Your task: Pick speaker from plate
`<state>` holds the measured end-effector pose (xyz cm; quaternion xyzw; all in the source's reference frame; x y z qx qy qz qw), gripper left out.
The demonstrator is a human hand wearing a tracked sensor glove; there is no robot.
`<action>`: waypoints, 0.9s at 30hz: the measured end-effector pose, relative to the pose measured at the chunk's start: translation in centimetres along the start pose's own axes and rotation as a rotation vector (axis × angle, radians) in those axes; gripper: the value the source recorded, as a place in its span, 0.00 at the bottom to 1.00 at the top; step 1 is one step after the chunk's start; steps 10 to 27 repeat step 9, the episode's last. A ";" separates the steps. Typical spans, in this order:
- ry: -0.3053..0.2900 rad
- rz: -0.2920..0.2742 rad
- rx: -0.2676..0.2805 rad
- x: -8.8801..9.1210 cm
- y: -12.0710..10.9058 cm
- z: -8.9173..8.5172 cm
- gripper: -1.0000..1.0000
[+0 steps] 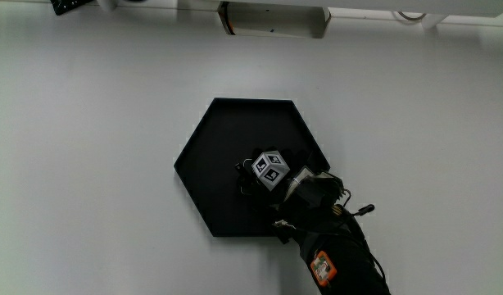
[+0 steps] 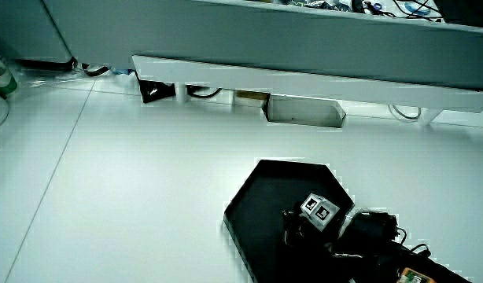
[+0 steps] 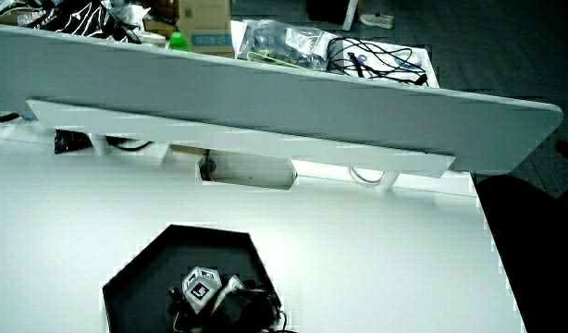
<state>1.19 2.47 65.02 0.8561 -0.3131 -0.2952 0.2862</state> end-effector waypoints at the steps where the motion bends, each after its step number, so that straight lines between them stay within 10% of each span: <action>1: 0.006 0.001 0.012 0.3 -0.3 0.3 1.00; 8: 0.045 -0.079 0.159 4.4 -3.4 1.7 1.00; 27: 0.030 -0.098 0.160 5.0 -3.6 1.3 1.00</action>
